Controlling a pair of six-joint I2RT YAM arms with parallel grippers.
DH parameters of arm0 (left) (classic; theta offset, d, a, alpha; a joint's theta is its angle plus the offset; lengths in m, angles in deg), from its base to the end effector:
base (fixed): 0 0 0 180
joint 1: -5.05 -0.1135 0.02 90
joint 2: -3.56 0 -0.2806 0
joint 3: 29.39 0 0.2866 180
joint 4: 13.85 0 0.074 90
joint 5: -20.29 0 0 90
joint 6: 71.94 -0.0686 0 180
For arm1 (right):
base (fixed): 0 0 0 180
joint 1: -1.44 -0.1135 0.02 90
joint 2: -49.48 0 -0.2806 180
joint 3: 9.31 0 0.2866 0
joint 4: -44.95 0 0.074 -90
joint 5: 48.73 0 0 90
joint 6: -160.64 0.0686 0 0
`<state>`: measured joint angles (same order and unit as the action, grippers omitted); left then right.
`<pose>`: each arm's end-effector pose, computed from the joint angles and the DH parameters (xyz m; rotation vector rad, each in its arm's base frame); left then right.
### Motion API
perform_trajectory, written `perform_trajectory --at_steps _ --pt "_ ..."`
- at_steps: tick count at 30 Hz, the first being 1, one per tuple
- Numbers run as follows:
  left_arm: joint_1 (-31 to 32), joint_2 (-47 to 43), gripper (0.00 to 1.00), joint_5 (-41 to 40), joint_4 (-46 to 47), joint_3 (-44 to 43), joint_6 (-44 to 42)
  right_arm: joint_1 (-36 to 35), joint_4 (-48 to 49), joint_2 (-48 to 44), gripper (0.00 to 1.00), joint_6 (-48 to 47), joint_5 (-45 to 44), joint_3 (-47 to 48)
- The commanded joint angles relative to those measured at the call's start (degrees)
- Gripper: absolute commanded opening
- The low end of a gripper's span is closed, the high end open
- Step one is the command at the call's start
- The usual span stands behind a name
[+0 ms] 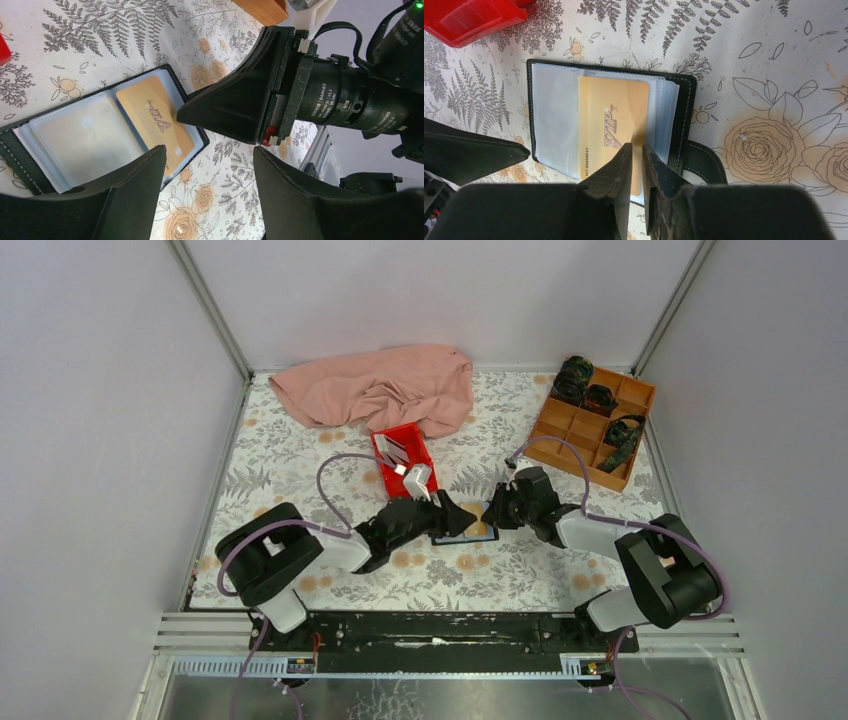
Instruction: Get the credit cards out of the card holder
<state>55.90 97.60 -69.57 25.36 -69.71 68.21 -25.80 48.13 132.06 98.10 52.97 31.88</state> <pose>0.2192 -0.2695 0.1266 0.0142 2.0110 -1.2028 0.2690 0.1541 0.1149 -0.1112 2.3253 0.7302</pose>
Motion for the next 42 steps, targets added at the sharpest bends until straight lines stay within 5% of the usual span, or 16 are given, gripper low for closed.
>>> perform_trajectory --at_steps 1,37,42 --pt "0.1 2.5 0.72 1.9 -1.2 -2.5 -0.9 -0.2 -1.6 1.2 0.2 -0.2 -0.6 0.6" --pt "-4.4 20.3 0.7 10.5 17.0 -3.2 8.1 -0.2 -1.1 2.5 0.2 -0.2 -0.1 0.3" --pt "-4.9 21.9 0.61 12.8 22.3 -2.7 11.0 -0.2 -0.9 2.7 0.2 -0.2 0.0 0.2"
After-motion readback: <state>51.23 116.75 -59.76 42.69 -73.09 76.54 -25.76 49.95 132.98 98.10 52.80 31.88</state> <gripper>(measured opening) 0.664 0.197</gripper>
